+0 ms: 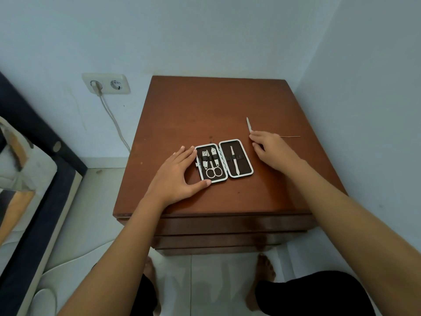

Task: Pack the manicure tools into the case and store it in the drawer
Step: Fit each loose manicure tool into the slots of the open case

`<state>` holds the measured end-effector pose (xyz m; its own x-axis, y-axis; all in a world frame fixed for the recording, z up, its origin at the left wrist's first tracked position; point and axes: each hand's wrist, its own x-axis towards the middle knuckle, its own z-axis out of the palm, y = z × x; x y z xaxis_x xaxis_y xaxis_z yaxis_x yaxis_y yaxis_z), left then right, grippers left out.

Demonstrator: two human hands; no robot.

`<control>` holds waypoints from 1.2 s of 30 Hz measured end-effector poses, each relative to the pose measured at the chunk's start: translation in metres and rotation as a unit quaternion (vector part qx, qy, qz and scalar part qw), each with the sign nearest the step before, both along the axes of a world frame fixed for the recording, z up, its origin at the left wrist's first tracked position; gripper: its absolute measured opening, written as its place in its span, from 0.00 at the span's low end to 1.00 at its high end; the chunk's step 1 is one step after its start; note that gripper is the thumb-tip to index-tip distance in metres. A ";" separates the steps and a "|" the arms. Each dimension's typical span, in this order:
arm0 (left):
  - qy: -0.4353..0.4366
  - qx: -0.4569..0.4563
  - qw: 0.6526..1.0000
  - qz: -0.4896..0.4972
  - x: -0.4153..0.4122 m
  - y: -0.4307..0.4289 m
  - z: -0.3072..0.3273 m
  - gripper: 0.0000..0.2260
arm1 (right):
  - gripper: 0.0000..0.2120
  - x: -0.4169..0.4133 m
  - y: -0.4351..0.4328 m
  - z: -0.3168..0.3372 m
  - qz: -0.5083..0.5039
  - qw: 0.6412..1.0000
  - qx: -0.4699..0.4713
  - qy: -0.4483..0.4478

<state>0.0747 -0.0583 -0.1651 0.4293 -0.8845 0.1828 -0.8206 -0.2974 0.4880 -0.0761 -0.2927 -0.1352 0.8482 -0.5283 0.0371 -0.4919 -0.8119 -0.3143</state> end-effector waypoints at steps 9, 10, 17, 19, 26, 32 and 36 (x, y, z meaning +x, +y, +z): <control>0.013 0.007 1.000 0.003 -0.001 0.000 0.001 0.46 | 0.03 -0.057 0.045 -0.009 -0.043 0.987 0.018 -0.155; 0.013 0.006 1.000 0.003 -0.002 0.000 0.000 0.46 | 0.02 -0.057 0.048 -0.009 -0.057 0.985 0.018 -0.159; 0.010 0.000 1.000 0.004 0.000 0.001 -0.001 0.46 | 0.14 -0.042 0.051 -0.007 -0.212 0.973 0.034 -0.086; 0.011 -0.001 1.000 0.003 0.001 0.001 -0.001 0.46 | 0.14 -0.035 0.051 -0.005 -0.230 0.968 0.049 -0.087; 0.006 0.001 1.000 0.002 0.002 0.001 -0.003 0.46 | 0.09 -0.022 0.051 -0.001 -0.264 0.953 0.125 -0.078; 0.000 0.005 1.000 0.000 0.001 0.000 -0.003 0.46 | 0.08 -0.018 0.054 0.000 -0.267 0.954 0.116 -0.069; -0.004 0.006 1.000 0.000 0.002 0.000 -0.004 0.46 | 0.08 -0.018 0.056 -0.003 -0.260 0.959 0.087 -0.077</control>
